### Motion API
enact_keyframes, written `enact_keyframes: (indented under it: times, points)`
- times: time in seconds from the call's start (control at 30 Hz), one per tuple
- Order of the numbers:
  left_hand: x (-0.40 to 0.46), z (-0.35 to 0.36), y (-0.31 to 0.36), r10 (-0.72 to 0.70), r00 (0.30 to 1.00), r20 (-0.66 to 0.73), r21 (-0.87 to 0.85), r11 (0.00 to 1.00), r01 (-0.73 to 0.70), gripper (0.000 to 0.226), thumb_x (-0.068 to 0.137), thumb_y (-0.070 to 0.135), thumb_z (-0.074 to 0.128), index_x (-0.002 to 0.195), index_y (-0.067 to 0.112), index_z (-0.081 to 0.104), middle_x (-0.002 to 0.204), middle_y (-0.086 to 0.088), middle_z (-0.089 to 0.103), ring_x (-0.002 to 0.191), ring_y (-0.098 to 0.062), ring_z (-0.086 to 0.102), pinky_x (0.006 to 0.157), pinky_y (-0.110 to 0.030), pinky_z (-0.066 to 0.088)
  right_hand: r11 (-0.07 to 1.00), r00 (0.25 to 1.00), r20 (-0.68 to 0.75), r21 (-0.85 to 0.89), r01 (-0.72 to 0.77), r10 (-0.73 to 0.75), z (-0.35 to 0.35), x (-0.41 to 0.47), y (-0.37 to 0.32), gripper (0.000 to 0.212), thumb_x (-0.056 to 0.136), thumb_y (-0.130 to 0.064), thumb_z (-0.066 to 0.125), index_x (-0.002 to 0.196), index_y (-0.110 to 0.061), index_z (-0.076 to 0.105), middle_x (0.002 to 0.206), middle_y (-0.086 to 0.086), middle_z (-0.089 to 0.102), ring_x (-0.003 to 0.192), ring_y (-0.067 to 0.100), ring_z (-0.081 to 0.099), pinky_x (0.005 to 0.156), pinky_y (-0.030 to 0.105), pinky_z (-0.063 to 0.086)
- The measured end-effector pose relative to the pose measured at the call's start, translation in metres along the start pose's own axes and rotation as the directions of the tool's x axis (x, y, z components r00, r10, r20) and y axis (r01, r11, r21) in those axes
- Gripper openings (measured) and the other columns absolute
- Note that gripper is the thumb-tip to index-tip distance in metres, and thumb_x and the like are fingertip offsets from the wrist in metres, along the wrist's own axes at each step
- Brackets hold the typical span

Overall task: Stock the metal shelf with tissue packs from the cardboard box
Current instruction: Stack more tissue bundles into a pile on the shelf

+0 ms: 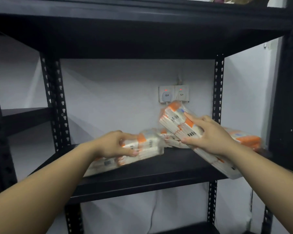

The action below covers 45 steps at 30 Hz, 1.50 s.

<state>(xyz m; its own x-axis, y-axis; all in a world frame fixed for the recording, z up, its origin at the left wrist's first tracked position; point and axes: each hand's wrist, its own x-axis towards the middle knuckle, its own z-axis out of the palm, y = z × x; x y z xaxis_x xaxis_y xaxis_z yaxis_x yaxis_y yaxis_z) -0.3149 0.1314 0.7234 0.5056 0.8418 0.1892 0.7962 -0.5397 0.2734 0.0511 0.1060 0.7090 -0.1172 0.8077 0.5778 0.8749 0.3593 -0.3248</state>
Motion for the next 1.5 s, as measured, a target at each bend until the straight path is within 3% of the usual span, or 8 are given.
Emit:
enact_keyframes:
  times: [0.17, 0.33, 0.43, 0.57, 0.73, 1.07, 1.33, 1.5]
  points:
    - [0.017, 0.015, -0.012, -0.038, 0.998, 0.049, 0.041, 0.999, 0.036, 0.082, 0.072, 0.079, 0.074, 0.145, 0.045, 0.055, 0.127, 0.021, 0.058, 0.123, -0.011, 0.058, 0.105, -0.031, 0.045, 1.000, 1.000, 0.012, -0.013, 0.026, -0.026, 0.000, -0.002, -0.001, 0.108, 0.058, -0.094, 0.060, 0.153, -0.064, 0.019, 0.111, -0.014, 0.045, 0.102, 0.012, 0.054, 0.099, 0.040, 0.049]
    - [0.033, 0.002, 0.032, -0.043, 0.983, -0.177, -0.346, 0.938, -0.021, 0.095, 0.070, 0.087, 0.057, 0.149, 0.036, 0.046, 0.131, 0.007, 0.063, 0.114, -0.011, 0.065, 0.095, -0.031, 0.056, 0.997, 0.998, 0.035, -0.041, 0.060, -0.059, -0.008, -0.011, -0.004, 0.090, 0.059, -0.095, 0.061, 0.130, -0.087, 0.007, 0.116, -0.011, 0.043, 0.108, 0.013, 0.051, 0.099, 0.041, 0.049]
    - [0.045, -0.004, 0.073, -0.074, 0.988, -0.138, -0.539, 0.842, -0.013, 0.091, 0.072, 0.080, 0.056, 0.153, 0.041, 0.038, 0.128, 0.000, 0.065, 0.107, -0.019, 0.072, 0.093, -0.041, 0.061, 0.993, 0.997, 0.064, -0.109, 0.054, -0.047, -0.014, -0.016, -0.007, 0.104, 0.057, -0.101, 0.053, 0.148, -0.071, 0.012, 0.118, -0.014, 0.039, 0.109, 0.011, 0.047, 0.098, 0.041, 0.049]
    - [0.060, -0.002, 0.109, -0.060, 0.996, -0.065, -0.752, 0.659, -0.009, 0.055, 0.091, 0.058, 0.068, 0.139, 0.035, 0.057, 0.118, 0.001, 0.075, 0.102, -0.023, 0.076, 0.088, -0.049, 0.063, 0.975, 0.996, 0.061, -0.209, 0.078, -0.067, -0.017, -0.024, -0.012, 0.115, 0.056, -0.106, 0.038, 0.157, -0.057, 0.013, 0.123, -0.014, 0.036, 0.114, 0.014, 0.044, 0.102, 0.043, 0.046]
    - [0.071, 0.006, 0.120, -0.110, 0.986, -0.127, -0.860, 0.508, -0.054, 0.027, 0.099, 0.018, 0.064, 0.123, 0.029, 0.071, 0.107, -0.004, 0.080, 0.094, -0.023, 0.078, 0.076, -0.041, 0.065, 0.985, 0.997, -0.011, -0.157, 0.078, -0.081, -0.024, -0.033, -0.004, 0.112, 0.066, -0.094, 0.054, 0.159, -0.052, 0.006, 0.139, -0.012, 0.038, 0.127, 0.012, 0.042, 0.109, 0.042, 0.040]
    - [0.077, 0.013, 0.105, -0.142, 0.959, -0.245, -0.830, 0.542, -0.131, 0.019, 0.103, 0.013, 0.060, 0.113, 0.021, 0.073, 0.109, -0.011, 0.077, 0.093, -0.024, 0.078, 0.073, -0.036, 0.066, 0.978, 0.992, -0.011, 0.167, -0.121, 0.125, -0.005, -0.070, 0.040, 0.102, 0.058, -0.083, 0.078, 0.144, -0.056, 0.031, 0.134, -0.034, 0.050, 0.120, -0.003, 0.055, 0.094, 0.032, 0.056]
    - [0.086, 0.028, 0.080, -0.145, 0.964, -0.221, -0.781, 0.618, -0.086, 0.027, 0.104, 0.019, 0.059, 0.129, 0.028, 0.062, 0.113, -0.012, 0.074, 0.097, -0.029, 0.077, 0.089, -0.050, 0.063, 0.957, 0.967, -0.073, 0.177, -0.230, 0.246, 0.014, -0.093, 0.069, 0.118, 0.052, -0.090, 0.076, 0.152, -0.058, 0.020, 0.152, -0.017, 0.032, 0.139, 0.011, 0.039, 0.108, 0.047, 0.049]
    - [0.099, 0.037, 0.067, -0.253, 0.952, -0.175, -0.761, 0.648, 0.032, 0.022, 0.103, 0.023, 0.059, 0.123, 0.017, 0.051, 0.107, -0.016, 0.070, 0.090, -0.033, 0.075, 0.088, -0.057, 0.061, 0.925, 0.951, -0.092, 0.275, -0.261, 0.296, 0.012, -0.103, 0.073, 0.102, 0.055, -0.076, 0.085, 0.142, -0.063, 0.032, 0.138, -0.016, 0.038, 0.118, 0.001, 0.054, 0.087, 0.020, 0.051]
